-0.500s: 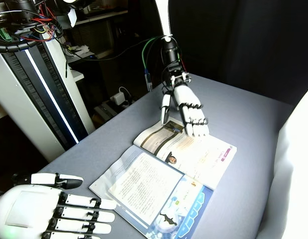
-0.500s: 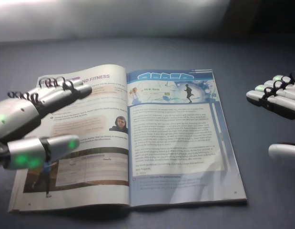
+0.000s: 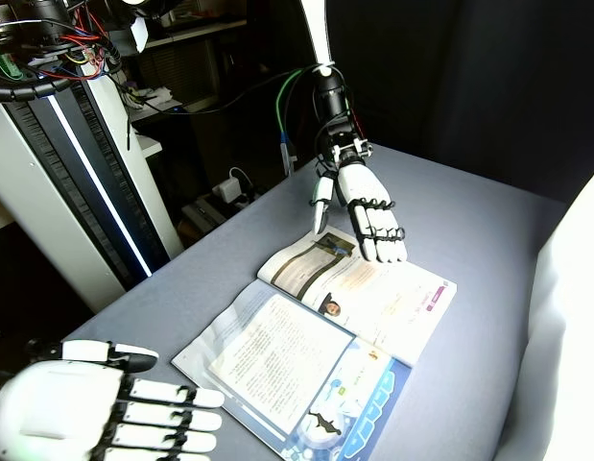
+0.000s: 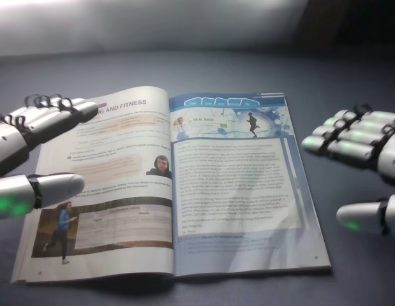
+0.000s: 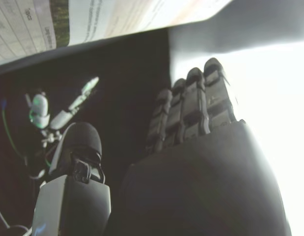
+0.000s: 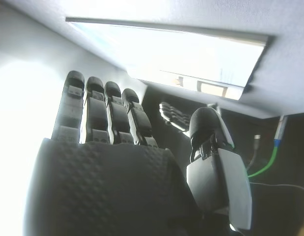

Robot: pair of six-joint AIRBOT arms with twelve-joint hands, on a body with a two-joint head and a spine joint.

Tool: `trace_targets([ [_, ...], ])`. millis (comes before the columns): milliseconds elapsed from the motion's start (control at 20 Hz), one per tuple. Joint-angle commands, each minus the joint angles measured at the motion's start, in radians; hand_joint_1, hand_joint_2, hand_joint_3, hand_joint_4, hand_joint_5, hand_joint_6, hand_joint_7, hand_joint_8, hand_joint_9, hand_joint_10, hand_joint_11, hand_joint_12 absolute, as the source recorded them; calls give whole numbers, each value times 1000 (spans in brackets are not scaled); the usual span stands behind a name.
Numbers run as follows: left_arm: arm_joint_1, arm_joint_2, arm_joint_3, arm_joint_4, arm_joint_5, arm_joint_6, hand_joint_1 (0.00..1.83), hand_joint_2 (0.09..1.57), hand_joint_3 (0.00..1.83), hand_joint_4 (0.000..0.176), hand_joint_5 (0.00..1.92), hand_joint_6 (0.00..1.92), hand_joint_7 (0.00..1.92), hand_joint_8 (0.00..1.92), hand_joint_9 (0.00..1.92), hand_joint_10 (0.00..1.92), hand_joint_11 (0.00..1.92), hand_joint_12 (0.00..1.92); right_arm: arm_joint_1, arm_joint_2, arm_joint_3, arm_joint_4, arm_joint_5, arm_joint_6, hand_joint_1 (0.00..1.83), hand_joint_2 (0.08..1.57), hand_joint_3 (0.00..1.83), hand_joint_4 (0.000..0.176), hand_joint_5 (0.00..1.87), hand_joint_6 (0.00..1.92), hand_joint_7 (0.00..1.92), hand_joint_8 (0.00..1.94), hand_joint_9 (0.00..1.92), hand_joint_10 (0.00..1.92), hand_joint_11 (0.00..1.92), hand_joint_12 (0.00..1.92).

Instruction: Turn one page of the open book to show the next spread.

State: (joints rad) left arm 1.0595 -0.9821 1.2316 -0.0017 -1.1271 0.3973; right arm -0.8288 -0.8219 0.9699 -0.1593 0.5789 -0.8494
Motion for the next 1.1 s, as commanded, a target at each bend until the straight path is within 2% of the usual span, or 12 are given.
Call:
trace_targets([
  [0,1,8,-4,-20,-112,0,275,1310,0,10,32,8,0,0,0,0,0,0,15,-5,8,-19,40,17,0,1253,10,0,0,0,0,0,0,0,0,0],
  [100,15,17,-8,-27,-113,0,265,1327,3,40,8,0,0,0,0,0,0,0,43,-41,34,-107,-14,85,0,1248,7,0,0,0,0,0,0,0,0,0],
  [150,21,21,-11,-32,-114,1,277,1327,2,45,10,1,0,0,0,0,0,0,55,-60,49,-156,-41,123,0,1249,8,0,0,0,0,0,0,0,0,0],
  [300,49,28,-18,-58,-133,3,245,1322,0,50,11,1,0,0,0,0,0,0,69,-107,76,-229,-91,169,0,1227,0,0,0,0,0,0,0,0,0,0],
  [350,56,29,-20,-65,-139,3,230,1319,0,44,17,3,0,0,0,0,0,0,70,-119,81,-236,-102,170,0,1214,0,0,0,0,0,0,0,0,0,0],
  [450,68,30,-24,-78,-151,5,206,1319,0,45,13,3,0,0,0,0,0,0,70,-144,92,-257,-123,175,0,1209,0,0,0,0,0,0,0,0,0,0],
  [550,79,31,-28,-88,-157,8,183,1328,4,53,0,0,0,0,0,0,0,0,71,-168,106,-299,-131,212,0,1204,0,0,0,0,0,0,0,0,0,0],
  [650,96,29,-31,-101,-159,8,178,1334,5,53,0,0,0,0,0,0,0,0,83,-194,126,-357,-131,277,0,1196,0,0,0,0,0,0,0,0,0,0],
  [700,109,28,-33,-112,-163,8,207,1333,3,43,0,0,0,0,0,0,0,0,91,-205,130,-377,-132,287,0,1196,0,0,0,0,0,0,0,0,0,0],
  [850,150,18,-38,-149,-175,8,235,1322,0,40,0,0,0,0,0,0,0,0,121,-253,148,-404,-130,289,0,1174,0,0,0,0,0,0,0,0,0,0],
  [900,161,14,-39,-156,-175,8,217,1317,0,28,0,0,0,0,0,0,0,0,131,-271,157,-408,-125,289,0,1181,0,0,0,0,0,0,0,0,0,0],
  [1050,182,-1,-37,-168,-158,7,181,1321,0,11,0,0,0,0,0,0,0,0,165,-323,189,-410,-92,289,0,1157,0,0,0,0,0,0,0,0,0,0],
])
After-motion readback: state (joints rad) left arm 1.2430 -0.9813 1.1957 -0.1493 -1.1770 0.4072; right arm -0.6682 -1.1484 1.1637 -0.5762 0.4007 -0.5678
